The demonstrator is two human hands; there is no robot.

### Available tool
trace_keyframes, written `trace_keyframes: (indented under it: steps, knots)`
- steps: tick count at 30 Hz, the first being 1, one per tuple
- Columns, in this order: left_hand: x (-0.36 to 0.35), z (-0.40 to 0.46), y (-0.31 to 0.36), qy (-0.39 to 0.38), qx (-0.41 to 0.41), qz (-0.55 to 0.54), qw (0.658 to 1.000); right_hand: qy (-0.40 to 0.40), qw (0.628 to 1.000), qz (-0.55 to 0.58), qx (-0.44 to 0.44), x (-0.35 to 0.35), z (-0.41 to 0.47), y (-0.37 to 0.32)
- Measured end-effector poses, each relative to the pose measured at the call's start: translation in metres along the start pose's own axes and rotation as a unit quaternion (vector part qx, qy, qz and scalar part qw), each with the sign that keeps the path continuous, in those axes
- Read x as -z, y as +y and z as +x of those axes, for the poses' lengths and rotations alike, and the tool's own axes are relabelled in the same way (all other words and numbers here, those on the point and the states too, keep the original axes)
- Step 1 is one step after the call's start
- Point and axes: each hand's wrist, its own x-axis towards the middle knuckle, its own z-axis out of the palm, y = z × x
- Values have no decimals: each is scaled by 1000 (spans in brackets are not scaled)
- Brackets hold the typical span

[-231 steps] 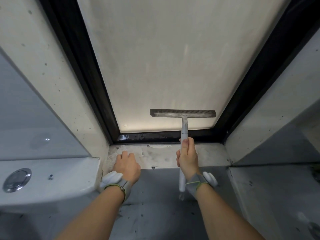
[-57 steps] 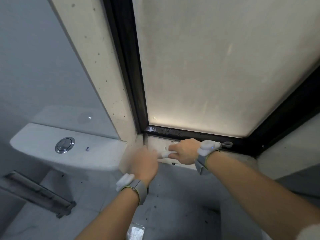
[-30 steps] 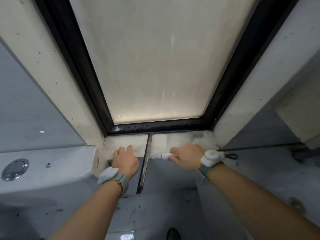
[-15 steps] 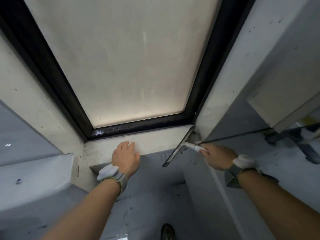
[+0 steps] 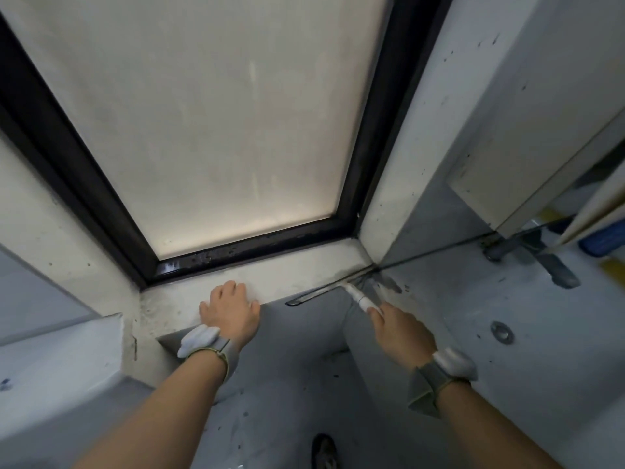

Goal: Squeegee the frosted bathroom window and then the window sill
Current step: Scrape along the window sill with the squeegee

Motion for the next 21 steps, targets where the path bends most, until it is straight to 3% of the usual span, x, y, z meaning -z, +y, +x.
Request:
trace_keyframes:
  steps: [4,12,21]
  knots:
    - [1,1,1,-7,4,0,1000,36,999,-3,13,10,16,-21]
    - [8,6,2,-34,11,-18,999,9,998,-66,3,10,79,-54]
    - [8,5,4,-31,12,-13,999,-18,999,19,-20,-12,72,-57]
